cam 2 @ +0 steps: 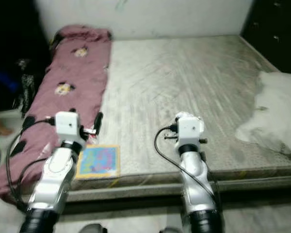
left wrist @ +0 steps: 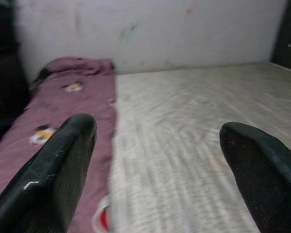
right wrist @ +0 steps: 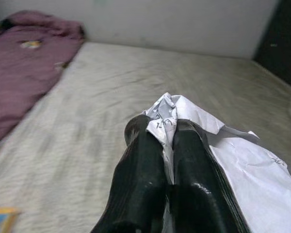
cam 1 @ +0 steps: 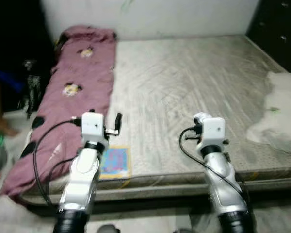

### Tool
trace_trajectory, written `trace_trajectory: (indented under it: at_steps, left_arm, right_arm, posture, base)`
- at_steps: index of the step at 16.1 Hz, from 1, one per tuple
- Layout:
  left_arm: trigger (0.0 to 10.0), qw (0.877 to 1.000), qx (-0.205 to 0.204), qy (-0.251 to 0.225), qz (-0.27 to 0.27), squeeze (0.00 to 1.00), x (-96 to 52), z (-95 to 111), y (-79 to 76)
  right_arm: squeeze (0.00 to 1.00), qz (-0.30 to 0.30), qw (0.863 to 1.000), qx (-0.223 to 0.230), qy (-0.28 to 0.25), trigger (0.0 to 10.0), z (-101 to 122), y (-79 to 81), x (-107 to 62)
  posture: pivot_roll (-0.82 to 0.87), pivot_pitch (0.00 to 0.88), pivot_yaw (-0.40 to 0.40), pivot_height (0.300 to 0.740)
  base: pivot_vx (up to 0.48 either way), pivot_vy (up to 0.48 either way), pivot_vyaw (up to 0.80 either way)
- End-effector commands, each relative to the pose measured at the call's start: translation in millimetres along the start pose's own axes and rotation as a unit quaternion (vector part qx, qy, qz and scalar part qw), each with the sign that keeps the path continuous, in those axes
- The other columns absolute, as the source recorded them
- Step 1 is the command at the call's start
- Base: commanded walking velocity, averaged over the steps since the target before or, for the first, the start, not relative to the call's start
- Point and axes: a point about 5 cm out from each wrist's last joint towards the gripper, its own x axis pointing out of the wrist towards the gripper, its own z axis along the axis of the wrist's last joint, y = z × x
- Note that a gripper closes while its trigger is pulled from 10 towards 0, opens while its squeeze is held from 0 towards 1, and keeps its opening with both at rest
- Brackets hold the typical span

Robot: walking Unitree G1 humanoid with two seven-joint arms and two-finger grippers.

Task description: Clean up the room

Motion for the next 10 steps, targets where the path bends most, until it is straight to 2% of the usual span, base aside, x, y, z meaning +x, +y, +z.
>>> trace_trajectory:
  at_steps: [1, 10]
  left_arm:
    - [10.0, 1.000, 0.004, 0.000, 0.009, 0.00, 0.6, 0.9, 3.3]
    - [10.0, 1.000, -0.001, 0.008, 0.019, 0.00, -1.1, -2.7, 4.8]
  right_arm:
    - [0.00, 0.013, 1.000, 0.000, -0.008, 10.0, 3.4, 3.1, 1.1]
    - [0.00, 0.029, 1.000, 0.002, -0.002, 10.0, -0.1, 5.1, 0.0]
  posture:
    - [0.03, 0.000, 0.023, 0.740]
    - [0.04, 0.000, 0.019, 0.740]
  base:
    - [0.000, 0.480, 0.00]
    - [0.000, 0.480, 0.00]
